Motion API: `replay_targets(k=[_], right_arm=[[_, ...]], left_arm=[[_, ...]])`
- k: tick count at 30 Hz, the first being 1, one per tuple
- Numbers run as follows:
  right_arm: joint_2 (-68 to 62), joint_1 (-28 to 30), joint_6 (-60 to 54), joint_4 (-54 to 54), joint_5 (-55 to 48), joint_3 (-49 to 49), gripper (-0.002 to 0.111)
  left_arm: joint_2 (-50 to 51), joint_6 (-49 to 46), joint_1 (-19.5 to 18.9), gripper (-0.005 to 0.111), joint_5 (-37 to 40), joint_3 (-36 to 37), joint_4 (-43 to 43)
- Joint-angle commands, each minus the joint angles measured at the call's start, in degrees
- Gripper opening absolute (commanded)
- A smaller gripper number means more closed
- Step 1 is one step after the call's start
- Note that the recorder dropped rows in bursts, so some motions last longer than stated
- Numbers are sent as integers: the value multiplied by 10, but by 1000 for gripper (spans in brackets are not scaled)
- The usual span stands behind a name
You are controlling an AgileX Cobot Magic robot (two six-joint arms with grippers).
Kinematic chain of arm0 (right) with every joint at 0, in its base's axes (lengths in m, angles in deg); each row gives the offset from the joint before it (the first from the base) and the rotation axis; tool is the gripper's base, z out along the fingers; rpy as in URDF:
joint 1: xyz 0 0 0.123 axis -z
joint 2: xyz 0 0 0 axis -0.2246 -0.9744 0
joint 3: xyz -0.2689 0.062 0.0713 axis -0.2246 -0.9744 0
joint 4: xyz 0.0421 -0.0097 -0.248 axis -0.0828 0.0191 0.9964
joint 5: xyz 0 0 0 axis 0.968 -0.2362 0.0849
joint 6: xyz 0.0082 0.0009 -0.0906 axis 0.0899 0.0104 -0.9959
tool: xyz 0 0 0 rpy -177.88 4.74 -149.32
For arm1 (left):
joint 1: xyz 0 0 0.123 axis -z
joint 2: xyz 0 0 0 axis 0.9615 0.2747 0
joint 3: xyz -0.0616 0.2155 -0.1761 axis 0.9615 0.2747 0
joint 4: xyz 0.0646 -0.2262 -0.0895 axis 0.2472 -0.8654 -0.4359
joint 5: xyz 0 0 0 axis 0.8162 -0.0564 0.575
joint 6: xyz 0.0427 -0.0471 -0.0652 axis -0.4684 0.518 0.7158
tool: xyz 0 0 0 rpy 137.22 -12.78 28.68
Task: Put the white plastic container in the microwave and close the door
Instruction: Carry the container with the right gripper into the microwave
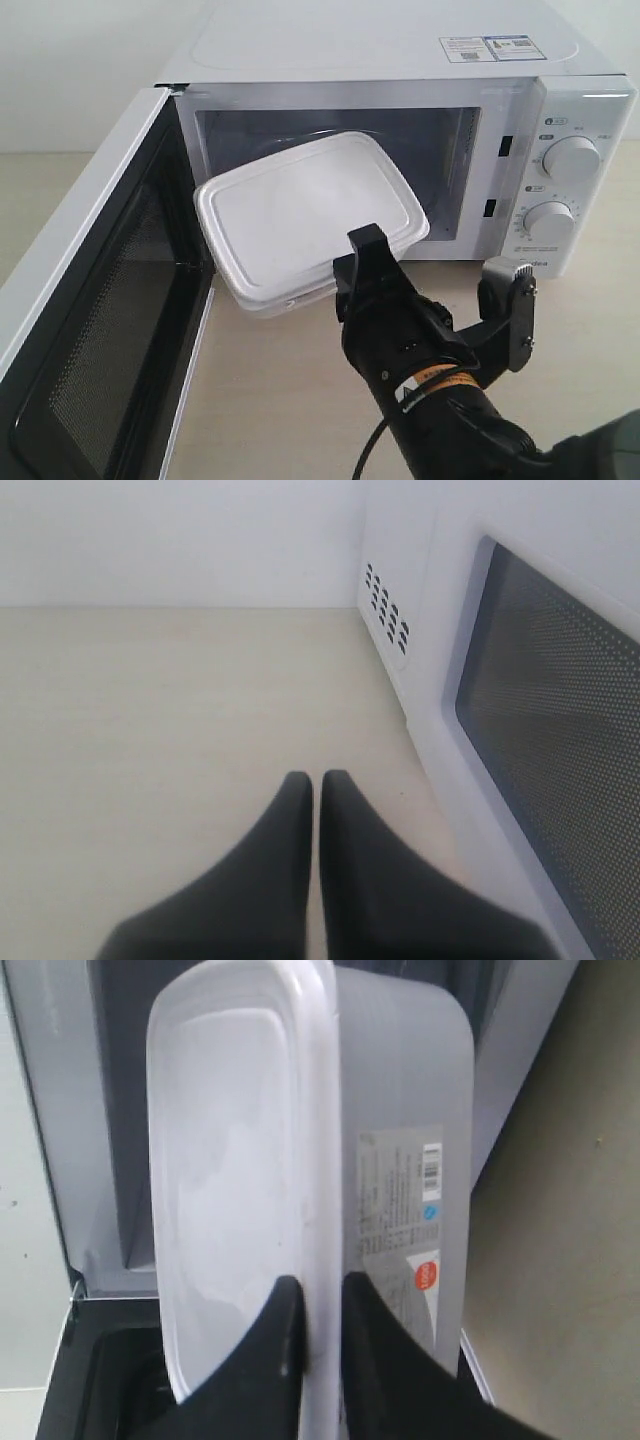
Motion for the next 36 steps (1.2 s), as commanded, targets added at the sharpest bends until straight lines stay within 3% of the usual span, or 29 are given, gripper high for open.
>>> replay_targets(k=[1,13,36], right_arm=[[6,23,-22,-2,-32,23,0],[-1,83,-90,-6,-74,77,0],[-94,183,-78,55,-148,209,0]], left_arm=[[-1,4,-2,4,-1,2,1],[-1,4,-2,4,-1,2,1],[-1,4,-2,4,-1,2,1]])
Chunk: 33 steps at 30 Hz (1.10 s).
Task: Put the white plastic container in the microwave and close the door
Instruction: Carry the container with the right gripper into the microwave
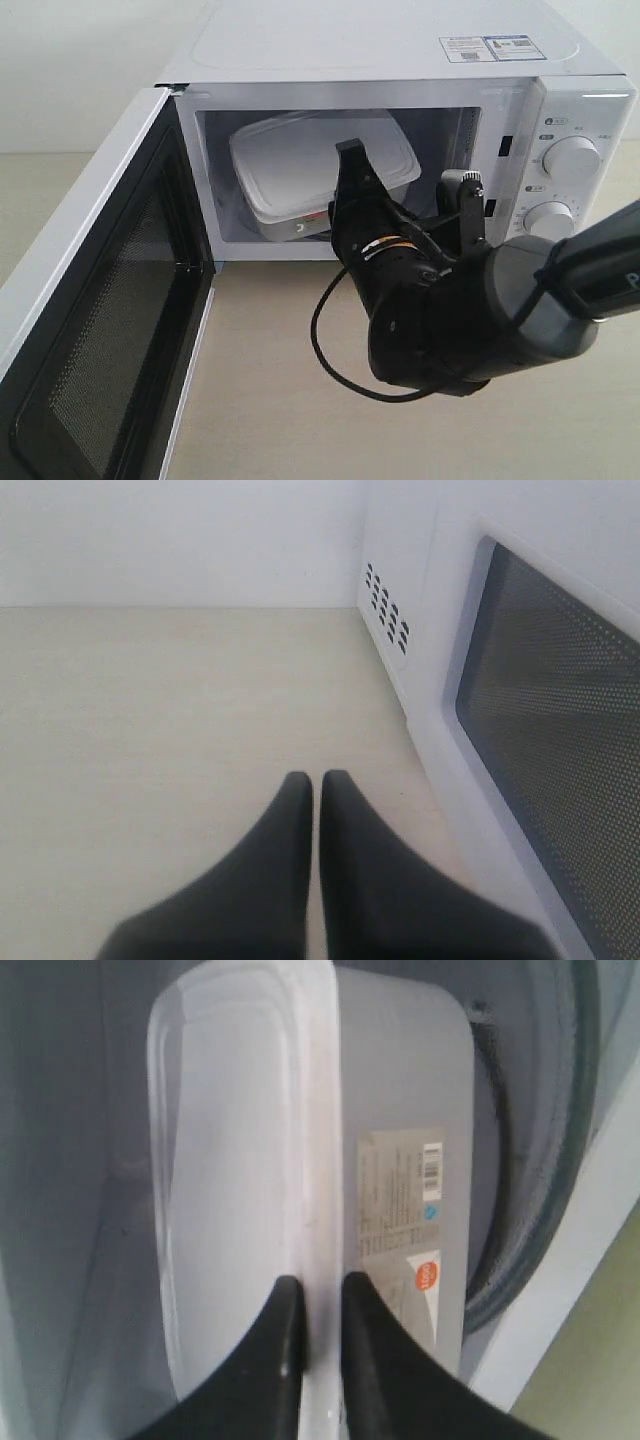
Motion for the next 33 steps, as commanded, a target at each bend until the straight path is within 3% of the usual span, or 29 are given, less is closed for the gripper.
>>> replay_targets(k=[1,20,23,29,33], right_arm=[[-17,13,1,14,-1,27,0],[-48,32,-5,14,1,62,2],[-48,32,-4,14,0,62,13],[-48,32,-4,14,1,62,53],[-46,32,-4,29,-1,61,59]], left_arm=[[-1,4,-2,4,-1,2,1],[-1,4,-2,4,-1,2,1],[-1,4,-2,4,-1,2,1],[-1,4,-2,4,-1,2,1],[-1,4,-2,4,-1,2,1]])
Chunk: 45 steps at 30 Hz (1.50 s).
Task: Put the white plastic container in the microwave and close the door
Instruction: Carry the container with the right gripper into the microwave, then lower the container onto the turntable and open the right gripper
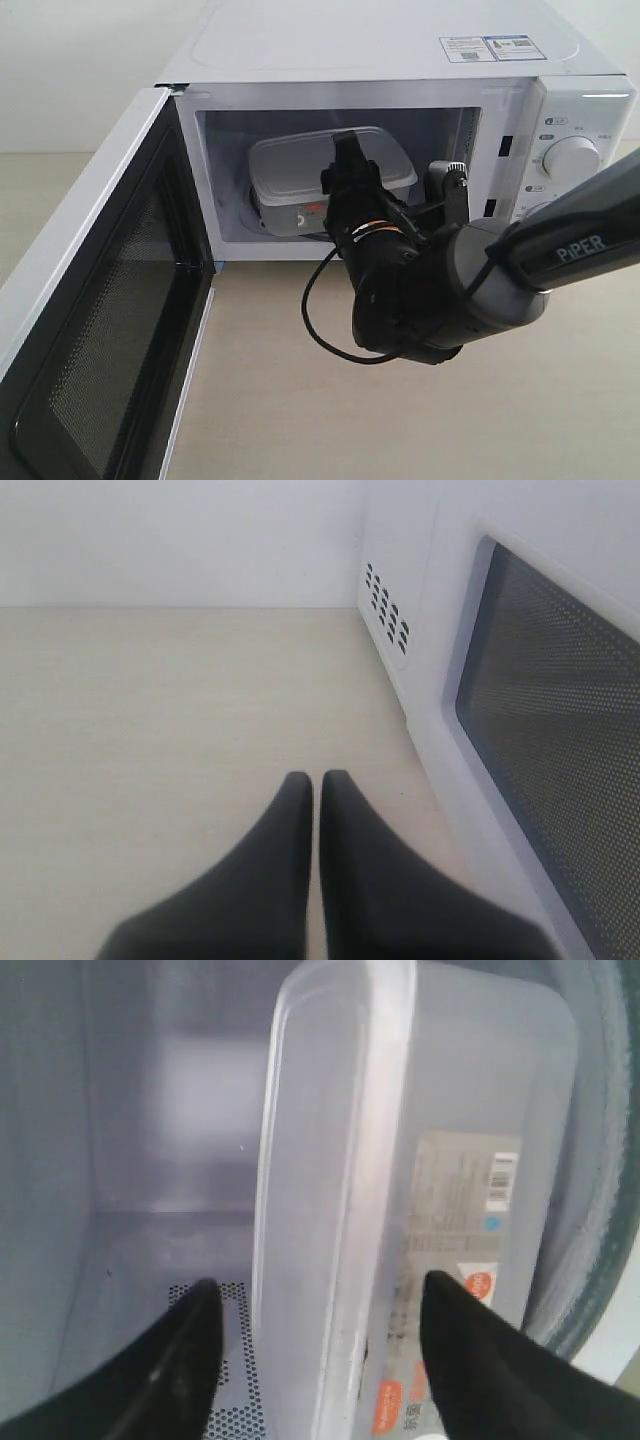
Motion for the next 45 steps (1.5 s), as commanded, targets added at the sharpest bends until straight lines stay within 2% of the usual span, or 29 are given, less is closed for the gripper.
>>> replay_targets(k=[1,9,15,17,20,21,23,27,33,45], right_arm=[[7,3,-4,27,1,-1,59],[37,3,25,80,-2,-61,59],[73,3,9,246,-3,-126,59],[75,3,-32,330,-18,-134,59],[77,3,-110,396,-79,-134,59],[77,3,-153,406,-88,-134,55],[77,3,-244,418,-98,-134,41],[77,3,-444,410,-93,-134,-1],[68,3,-618,275,-64,-114,0],[-21,31,-621,257,-23,-24,0]], left_arm=[[-1,4,-2,4,-2,2,1],[-1,4,-2,4,-2,2,1],[-1,4,-2,4,-2,2,1],[-1,4,-2,4,-2,2,1],[-1,4,-2,4,-2,2,1],[-1,4,-2,4,-2,2,1],[-1,4,-2,4,-2,2,1],[-1,4,-2,4,-2,2,1],[-1,4,-2,4,-2,2,1],[-1,4,-2,4,-2,2,1]])
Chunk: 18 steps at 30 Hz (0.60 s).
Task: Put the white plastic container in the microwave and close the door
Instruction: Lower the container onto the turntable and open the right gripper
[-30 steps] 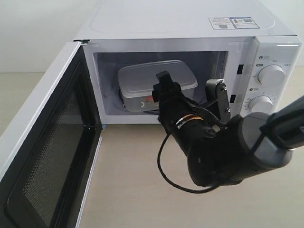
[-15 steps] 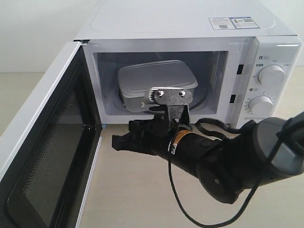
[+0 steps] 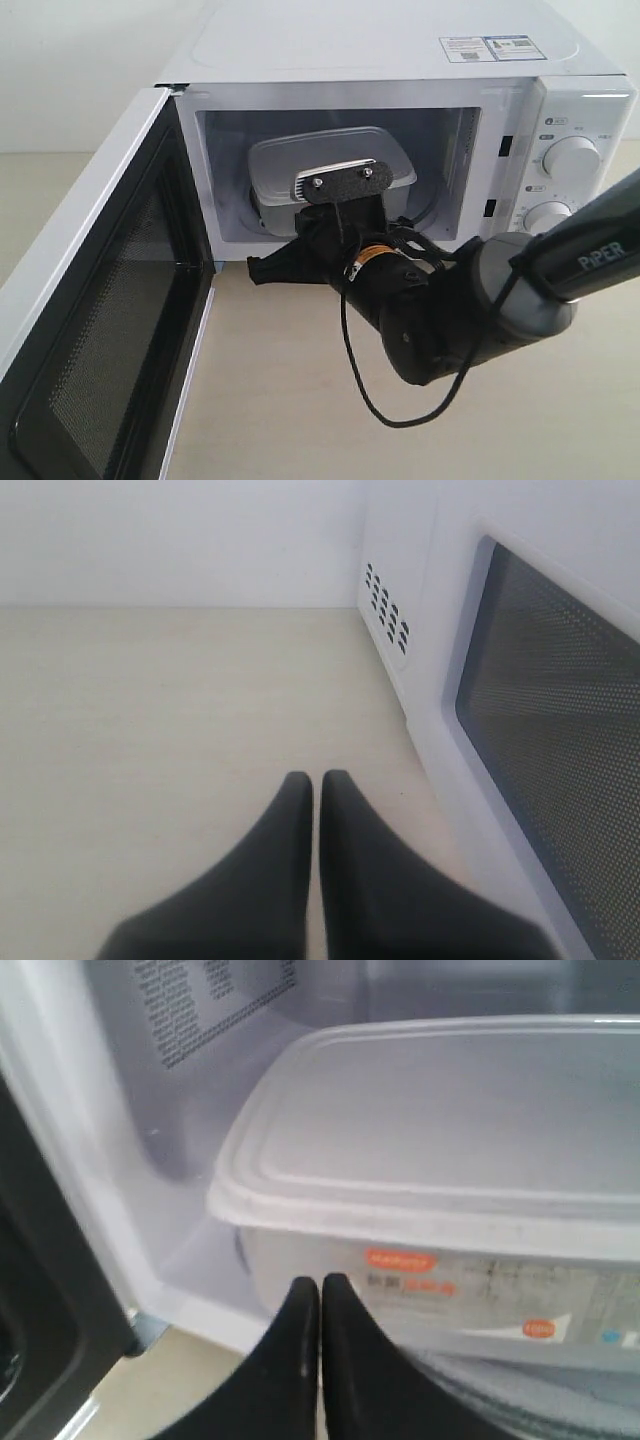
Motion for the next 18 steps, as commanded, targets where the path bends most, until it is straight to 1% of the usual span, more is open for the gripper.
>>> replay_targets(k=[1,7,12,15,18], right_arm=[[-24,12,-9,-14,25,28,0],[-64,34,-11,-19,23,85,0],[-68,43,-11,-19,15,113,0],[-68,43,-11,-14,12,118,0],[-67,43,-12,-14,-23,112,0]], left_arm=[[-1,4,-2,4,-2,2,1],[-1,4,-2,4,-2,2,1],[-1,4,-2,4,-2,2,1],[-1,4,-2,4,-2,2,1],[-1,4,-2,4,-2,2,1]])
